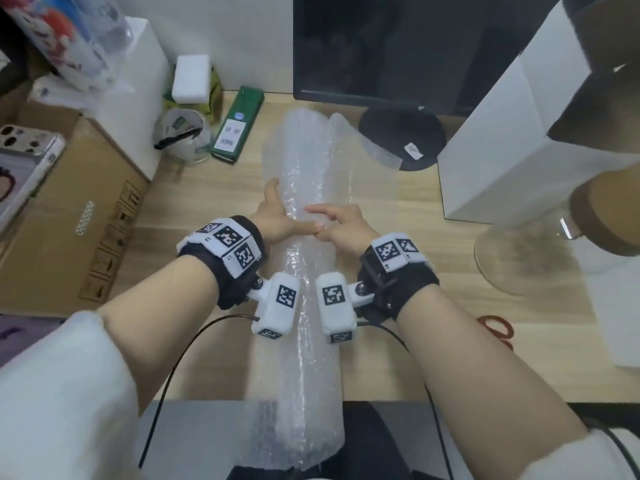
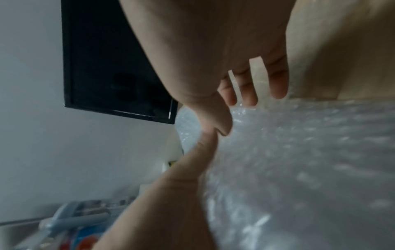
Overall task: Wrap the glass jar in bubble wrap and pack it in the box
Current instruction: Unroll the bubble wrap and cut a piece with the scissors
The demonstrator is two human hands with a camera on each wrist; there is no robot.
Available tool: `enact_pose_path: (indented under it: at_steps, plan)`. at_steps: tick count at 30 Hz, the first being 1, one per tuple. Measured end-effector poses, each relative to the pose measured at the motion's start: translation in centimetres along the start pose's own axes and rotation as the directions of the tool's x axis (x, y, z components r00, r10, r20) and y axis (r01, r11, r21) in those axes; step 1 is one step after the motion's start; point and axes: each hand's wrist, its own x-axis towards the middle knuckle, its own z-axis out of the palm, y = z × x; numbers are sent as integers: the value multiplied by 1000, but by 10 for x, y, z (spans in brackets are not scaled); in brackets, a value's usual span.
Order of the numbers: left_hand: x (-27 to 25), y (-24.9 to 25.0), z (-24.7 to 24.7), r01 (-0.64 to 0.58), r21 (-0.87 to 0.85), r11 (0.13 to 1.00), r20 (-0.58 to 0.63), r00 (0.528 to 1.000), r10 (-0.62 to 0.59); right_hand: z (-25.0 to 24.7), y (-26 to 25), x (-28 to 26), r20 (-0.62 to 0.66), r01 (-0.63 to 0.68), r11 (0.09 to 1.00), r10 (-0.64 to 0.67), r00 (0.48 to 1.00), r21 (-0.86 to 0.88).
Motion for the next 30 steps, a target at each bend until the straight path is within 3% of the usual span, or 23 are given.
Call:
enact_pose_path:
  at_steps: [5, 9, 12, 15, 17, 20, 22, 26, 28, 30]
  plan:
    - [6, -9, -11, -58, 132, 989, -107, 992, 73, -5, 29, 4, -115, -117, 968, 93, 989, -224]
    - [6, -14, -31, 33, 337, 941, -199, 979, 37, -12, 40, 5, -194, -199, 928, 142, 971, -315]
    - [0, -16, -38, 104, 593, 798, -300, 949, 99, -15, 45, 4, -269, -266, 872, 163, 949, -410]
    - [-6, -15, -34, -38, 863, 504, -77, 975, 207, -17, 51, 6, -268, -272, 803, 145, 952, -531]
    - [-3, -12, -31, -68, 887, 457, -17, 984, 179, -17, 56, 6, -245, -265, 793, 151, 958, -548]
    - [1, -2, -25, 55, 821, 568, -74, 997, 10, -14, 62, 6, -242, -246, 787, 126, 962, -565]
    - [3, 0, -19, 136, 800, 584, -134, 990, -46, -11, 66, 3, -247, -238, 786, 112, 963, -571]
    - [5, -8, -12, 311, 816, 487, -312, 947, -80, -14, 77, -3, -246, -235, 785, 108, 963, -574]
    - [4, -12, -15, 343, 821, 458, -358, 932, -56, -18, 81, -6, -250, -236, 787, 108, 962, -569]
    - [-3, -12, -22, 322, 884, 338, -351, 936, 27, -19, 84, -8, -261, -235, 783, 97, 961, -576]
